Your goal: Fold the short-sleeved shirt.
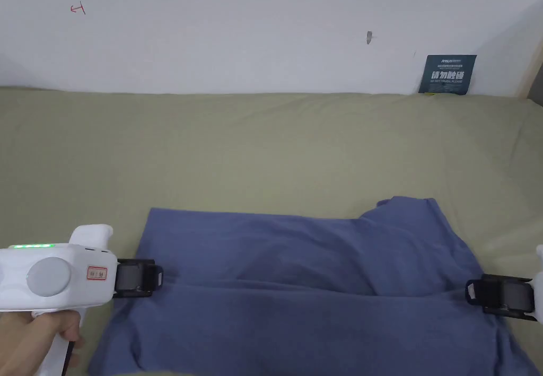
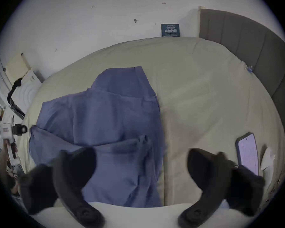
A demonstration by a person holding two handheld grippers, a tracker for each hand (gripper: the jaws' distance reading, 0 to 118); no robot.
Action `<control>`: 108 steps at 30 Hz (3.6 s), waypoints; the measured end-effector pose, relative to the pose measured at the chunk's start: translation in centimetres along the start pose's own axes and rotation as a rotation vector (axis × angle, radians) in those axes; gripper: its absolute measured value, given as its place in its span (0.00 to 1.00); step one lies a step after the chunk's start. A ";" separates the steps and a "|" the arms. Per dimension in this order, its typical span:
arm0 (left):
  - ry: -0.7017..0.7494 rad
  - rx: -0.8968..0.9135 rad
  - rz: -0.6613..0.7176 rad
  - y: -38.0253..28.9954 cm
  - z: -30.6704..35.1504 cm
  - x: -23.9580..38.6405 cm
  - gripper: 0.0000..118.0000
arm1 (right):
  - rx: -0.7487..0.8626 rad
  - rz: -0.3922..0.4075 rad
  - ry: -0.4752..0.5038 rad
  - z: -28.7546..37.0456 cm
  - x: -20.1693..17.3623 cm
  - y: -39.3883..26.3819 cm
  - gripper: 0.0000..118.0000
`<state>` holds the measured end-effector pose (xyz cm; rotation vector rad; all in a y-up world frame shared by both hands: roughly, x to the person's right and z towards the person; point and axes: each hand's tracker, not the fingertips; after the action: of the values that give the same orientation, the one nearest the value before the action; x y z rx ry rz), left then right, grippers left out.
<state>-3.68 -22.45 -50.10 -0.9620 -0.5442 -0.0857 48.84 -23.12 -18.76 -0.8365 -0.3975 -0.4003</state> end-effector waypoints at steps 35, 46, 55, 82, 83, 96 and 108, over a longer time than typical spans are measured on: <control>0.099 -0.016 0.052 -8.9 2.9 1.3 0.01 | 0.077 0.081 -0.053 5.7 -0.8 -10.8 0.02; 0.117 -0.030 0.029 -8.7 2.5 1.3 0.01 | -0.042 0.070 0.008 2.4 -0.3 -10.0 0.96; 0.122 -0.034 0.008 -8.4 3.4 1.0 0.01 | 0.000 0.079 -0.016 4.4 -0.2 -10.5 0.06; 0.126 -0.014 -0.004 -15.8 14.1 0.7 0.01 | 0.046 0.035 0.038 15.9 -0.4 -17.6 0.05; 0.125 -0.013 -0.001 -16.6 14.7 0.6 0.01 | 0.040 0.036 0.040 16.4 -0.4 -18.3 0.05; 0.112 -0.040 0.071 -19.0 14.1 -0.8 0.94 | -0.021 0.010 0.006 14.7 0.7 -20.4 0.76; 0.086 0.062 0.028 -11.1 11.9 2.4 0.00 | 0.154 0.035 0.029 12.0 -3.7 -13.4 0.02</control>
<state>-9.76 -19.02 -35.22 -0.9011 -0.4514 -0.0848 36.97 -21.27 -4.82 -0.6858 -0.3818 -0.3446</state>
